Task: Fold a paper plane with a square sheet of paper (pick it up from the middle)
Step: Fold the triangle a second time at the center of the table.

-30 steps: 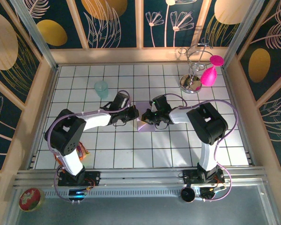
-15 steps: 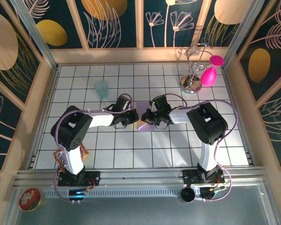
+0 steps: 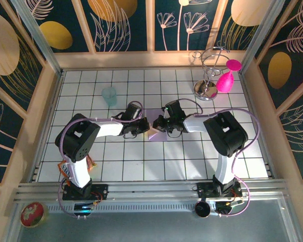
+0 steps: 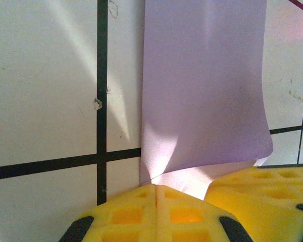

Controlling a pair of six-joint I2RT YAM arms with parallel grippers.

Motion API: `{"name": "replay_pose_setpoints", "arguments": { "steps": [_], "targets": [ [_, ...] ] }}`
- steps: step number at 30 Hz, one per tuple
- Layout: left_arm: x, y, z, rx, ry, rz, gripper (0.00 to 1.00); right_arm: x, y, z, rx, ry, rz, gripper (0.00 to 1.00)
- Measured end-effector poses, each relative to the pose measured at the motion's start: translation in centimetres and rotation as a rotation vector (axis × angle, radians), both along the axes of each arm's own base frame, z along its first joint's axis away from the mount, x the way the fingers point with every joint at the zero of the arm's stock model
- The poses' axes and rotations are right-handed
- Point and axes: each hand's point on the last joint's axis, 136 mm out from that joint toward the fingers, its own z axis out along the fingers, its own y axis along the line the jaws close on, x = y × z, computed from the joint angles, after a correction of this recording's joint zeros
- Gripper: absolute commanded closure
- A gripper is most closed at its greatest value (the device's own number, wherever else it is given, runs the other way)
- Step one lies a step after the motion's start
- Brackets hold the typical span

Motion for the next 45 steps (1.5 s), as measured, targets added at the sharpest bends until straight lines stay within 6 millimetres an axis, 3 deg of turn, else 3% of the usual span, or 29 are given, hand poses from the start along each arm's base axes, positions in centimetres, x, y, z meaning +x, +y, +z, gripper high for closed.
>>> {"name": "replay_pose_setpoints", "arguments": {
  "steps": [13, 19, 22, 32, 45],
  "targets": [
    [-0.2, 0.0, 0.5, 0.003, 0.003, -0.005, 1.00, 0.6, -1.4, -1.4, -0.064, -0.001, -0.046, 1.00],
    [-0.3, -0.8, 4.4, -0.061, -0.054, -0.003, 1.00, 0.6, -1.4, -1.5, -0.052, -0.008, -0.049, 1.00],
    [-1.0, -1.7, 5.3, -0.100, -0.058, -0.016, 1.00, 0.6, -1.4, -1.5, -0.042, -0.005, -0.054, 1.00],
    [-4.0, -4.0, 3.4, -0.103, 0.018, -0.075, 1.00, 0.6, -1.4, -1.5, 0.001, 0.007, -0.072, 1.00],
    [-4.4, -3.2, 0.6, -0.032, 0.063, -0.063, 1.00, 0.7, -1.5, -1.5, 0.015, 0.005, -0.073, 1.00]
  ]
}}
